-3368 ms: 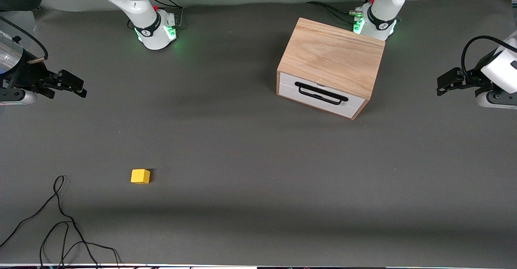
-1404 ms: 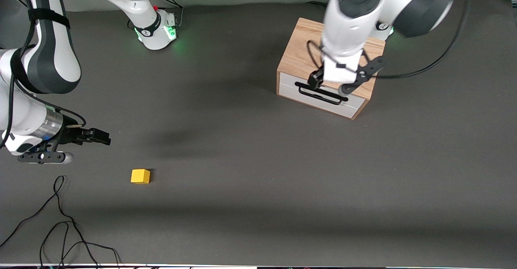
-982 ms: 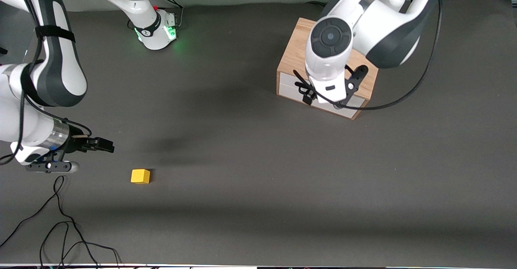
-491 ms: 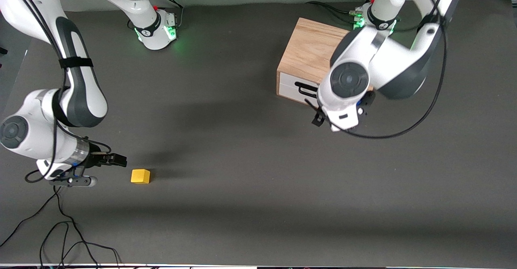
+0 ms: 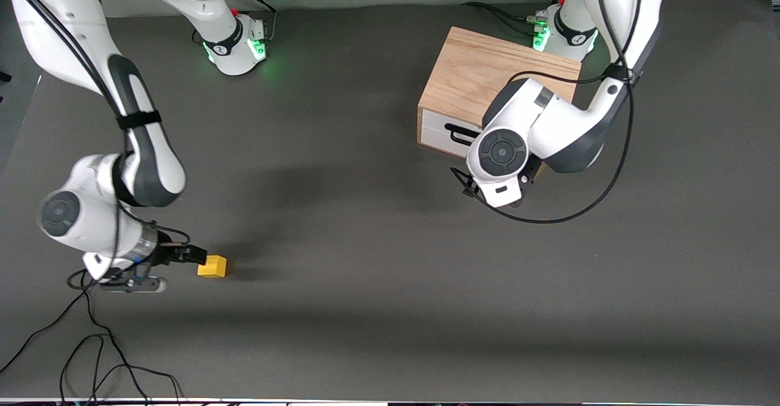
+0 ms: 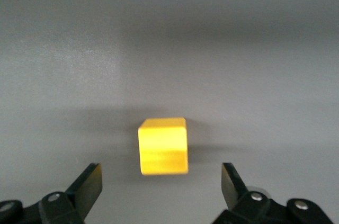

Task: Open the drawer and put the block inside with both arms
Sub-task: 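Reach the left gripper to the drawer handle while the right gripper reaches the cube, then pull the drawer open with the left gripper while the right gripper grasps the cube, then lift the yellow cube with the right gripper toward the open drawer, then lower the cube into the drawer with the right gripper while the left gripper withdraws, then open the right gripper and draw it back from the drawer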

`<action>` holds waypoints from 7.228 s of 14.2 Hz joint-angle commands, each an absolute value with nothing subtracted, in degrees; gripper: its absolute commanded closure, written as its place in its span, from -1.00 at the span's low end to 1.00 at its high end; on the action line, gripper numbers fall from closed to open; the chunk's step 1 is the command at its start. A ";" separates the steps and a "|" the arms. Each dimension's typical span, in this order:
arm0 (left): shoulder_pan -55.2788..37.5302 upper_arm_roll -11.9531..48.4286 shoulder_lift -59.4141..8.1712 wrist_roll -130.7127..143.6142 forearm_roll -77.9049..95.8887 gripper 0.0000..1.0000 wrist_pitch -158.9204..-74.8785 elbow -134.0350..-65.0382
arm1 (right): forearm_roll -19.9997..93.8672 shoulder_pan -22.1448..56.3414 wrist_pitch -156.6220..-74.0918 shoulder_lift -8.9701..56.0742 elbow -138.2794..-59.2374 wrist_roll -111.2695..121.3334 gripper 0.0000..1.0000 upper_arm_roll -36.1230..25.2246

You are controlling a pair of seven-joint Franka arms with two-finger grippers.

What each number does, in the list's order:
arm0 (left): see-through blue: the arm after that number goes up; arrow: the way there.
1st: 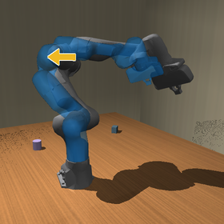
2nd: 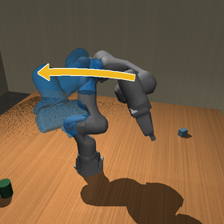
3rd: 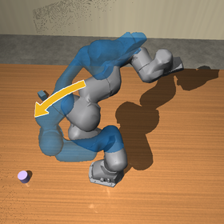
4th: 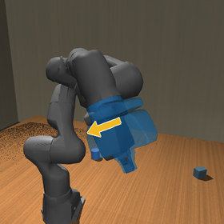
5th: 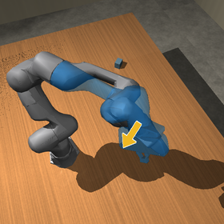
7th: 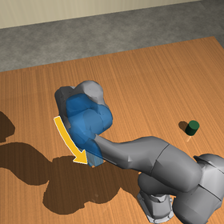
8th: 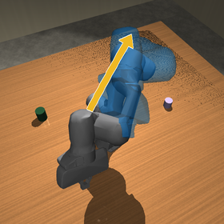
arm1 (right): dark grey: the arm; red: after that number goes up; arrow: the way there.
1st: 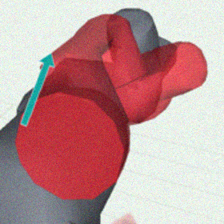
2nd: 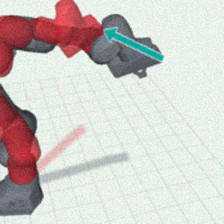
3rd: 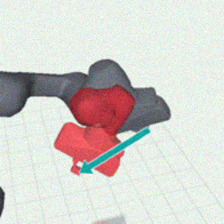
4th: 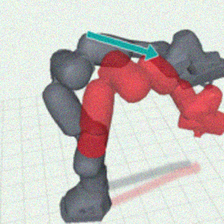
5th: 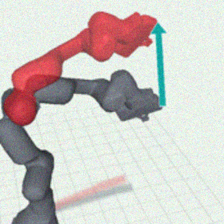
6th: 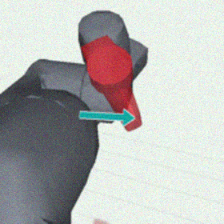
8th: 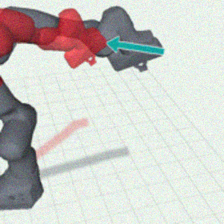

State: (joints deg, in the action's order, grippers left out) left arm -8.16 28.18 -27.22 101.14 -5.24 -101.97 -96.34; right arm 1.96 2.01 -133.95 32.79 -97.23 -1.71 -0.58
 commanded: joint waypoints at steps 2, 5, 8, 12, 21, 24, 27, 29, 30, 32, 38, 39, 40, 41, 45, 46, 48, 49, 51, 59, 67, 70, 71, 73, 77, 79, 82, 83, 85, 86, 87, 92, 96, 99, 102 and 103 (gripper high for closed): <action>-8.88 28.04 -25.49 104.06 -6.15 -0.99 -104.94 -101.51 | 1.14 2.82 -139.91 38.40 -95.45 -0.97 -1.00 -0.88; -8.96 28.04 -25.75 104.94 -6.15 -0.99 -105.03 -101.95 | 0.88 2.90 -141.06 40.34 -95.36 -0.62 -1.00 -1.05; -9.05 27.95 -27.15 104.94 -6.42 -0.99 -105.82 -101.87 | 0.88 2.72 -142.64 41.57 -95.45 -0.62 -1.00 -1.14; -9.05 27.95 -28.39 105.12 -7.12 -0.99 -106.00 -101.52 | 0.88 2.46 -143.26 42.28 -95.54 -0.27 -0.73 -1.23; -9.32 28.04 -31.81 106.61 -9.31 -0.99 -107.76 -96.60 | 0.88 2.37 -143.26 42.28 -95.54 -0.18 0.60 -1.23; -9.40 28.04 -33.40 106.70 -9.58 -0.99 -107.23 -92.91 | 0.88 2.37 -143.17 42.19 -95.54 -0.18 0.74 -1.23; -10.10 27.95 -34.97 106.70 -10.28 -0.99 -107.67 -90.01 | 0.88 2.63 -142.56 41.57 -94.75 -0.44 0.82 -1.23; -10.37 28.04 -37.25 109.15 -12.29 -0.99 -107.84 -87.29 | 0.88 2.99 -139.24 40.44 -93.44 -0.70 0.92 -1.23; -10.46 28.04 -38.22 109.51 -13.17 -0.99 -107.75 -85.97 | 0.97 2.99 -137.04 40.26 -92.30 -0.79 0.96 -1.14; -11.60 27.95 -39.54 109.60 -13.27 -0.99 -108.10 -84.64 | 0.97 3.16 -131.34 38.33 -89.75 -1.23 0.98 -1.14; -11.78 27.95 -41.57 110.30 -15.91 -0.99 -112.40 -81.74 | 1.76 4.56 -104.81 34.54 -72.54 -2.02 0.99 -0.53; -11.78 27.95 -41.57 110.39 -16.52 -0.99 -113.20 -81.74 | 1.67 5.27 -100.85 34.11 -69.64 -2.98 0.99 -0.53; -11.78 27.95 -41.57 110.39 -16.61 -0.99 -113.46 -81.65 | 1.67 5.97 -98.11 32.88 -68.30 -4.29 0.99 -0.53; -11.78 27.95 -41.57 110.39 -16.70 -0.99 -113.99 -81.48 | 1.67 6.85 -96.26 31.57 -67.94 -5.70 0.99 -0.53; -11.78 27.25 -41.57 110.30 -16.70 -0.99 -115.57 -80.69 | 1.67 11.06 -90.72 25.24 -67.76 -13.60 0.99 -0.53; -11.78 27.16 -41.57 110.30 -16.79 -0.99 -115.92 -80.42 | 1.67 12.38 -89.57 23.92 -67.76 -15.54 1.00 -0.53; -11.78 27.16 -41.57 110.30 -16.87 -0.99 -116.89 -80.16 | 1.67 15.10 -87.99 22.16 -66.63 -20.19 1.00 -0.44; -11.78 27.16 -41.57 110.30 -16.96 -0.99 -117.24 -80.16 | 2.10 16.77 -87.20 21.80 -65.58 -23.35 1.00 -0.44; -11.78 27.16 -41.57 110.30 -17.23 -0.99 -117.42 -79.63 | 2.64 20.63 -85.96 21.80 -63.29 -30.55 1.00 -0.44; -8.28 27.25 -37.98 109.25 -17.05 -0.99 -116.19 -72.61 | 2.46 34.26 -87.01 22.59 -60.47 -55.33 1.00 -0.53; 9.55 27.95 -27.69 76.17 -5.90 -0.99 -101.10 -72.69 | 1.76 48.06 -103.69 32.50 -60.47 -70.83 1.00 -0.79; 17.20 27.95 -24.80 59.74 -2.48 -0.99 -93.98 -72.77 | -0.09 51.23 -106.25 36.73 -59.94 -72.15 1.00 -0.79; 19.58 27.86 -23.74 54.20 -1.33 -0.99 -91.43 -72.77 | -0.09 51.68 -106.78 37.78 -60.03 -72.85 1.00 -0.79; 24.06 27.77 -21.37 41.99 -0.88 -0.99 -86.86 -73.21 | -0.09 52.73 -107.57 40.33 -60.03 -73.73 1.00 -0.70; 28.56 27.33 -13.64 21.13 -1.05 -0.99 -85.51 -80.40 | -0.09 54.31 -111.97 45.25 -60.03 -80.32 1.00 -0.70; 29.00 27.16 -9.34 14.54 -1.49 -0.99 -85.60 -83.91 | -0.09 54.84 -112.32 46.84 -60.12 -82.00 1.00 -0.62; 29.36 27.16 -2.48 9.95 -1.58 -0.99 -87.44 -90.69 | -0.09 55.11 -112.32 48.42 -60.12 -82.18 1.00 -0.70; 29.36 27.16 -1.94 8.37 -1.41 -0.99 -87.28 -90.96 | -0.09 55.37 -112.41 48.60 -60.20 -82.87 0.99 -0.70; 27.00 24.89 -1.93 5.12 -0.79 -0.99 -86.92 -89.57 | -0.35 55.81 -113.98 49.39 -60.38 -83.93 0.93 -0.70; 22.46 21.22 -2.11 2.40 -0.79 -0.99 -87.45 -88.95 | -0.44 55.81 -114.86 49.92 -60.29 -84.11 0.90 -0.70; 17.10 15.61 -2.28 -1.02 -0.70 -0.99 -87.45 -87.90 | -0.44 55.81 -115.40 50.10 -60.29 -84.20 0.85 -0.70; 0.09 0.62 -2.29 -4.83 -1.14 -0.99 -88.24 -86.84 | -0.53 56.34 -116.89 50.89 -60.56 -84.29 0.60 -0.88; 0.00 0.97 -1.41 -4.75 -1.05 -0.99 -88.15 -87.62 | -0.88 56.34 -118.91 51.59 -60.56 -84.29 0.24 -0.97; -0.09 1.05 0.78 -4.75 -1.23 -0.99 -91.13 -91.83 | -1.31 56.34 -118.92 51.50 -60.47 -84.29 -1.00 -1.05; -0.17 1.23 1.58 -4.75 -1.23 -0.99 -92.64 -93.61 | -1.41 56.34 -118.22 50.72 -60.21 -84.11 -1.00 -1.14; -0.26 1.49 1.32 -4.57 -1.14 -0.99 -92.55 -93.08 | -1.32 56.16 -117.69 49.84 -60.12 -84.02 -1.00 -1.14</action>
State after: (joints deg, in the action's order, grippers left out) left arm 0.97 2.18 -0.82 -3.64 -1.19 -90.99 -90.69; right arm -0.30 55.43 -118.89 50.69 -61.57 -82.48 -0.30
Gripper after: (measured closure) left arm 0.000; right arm 0.000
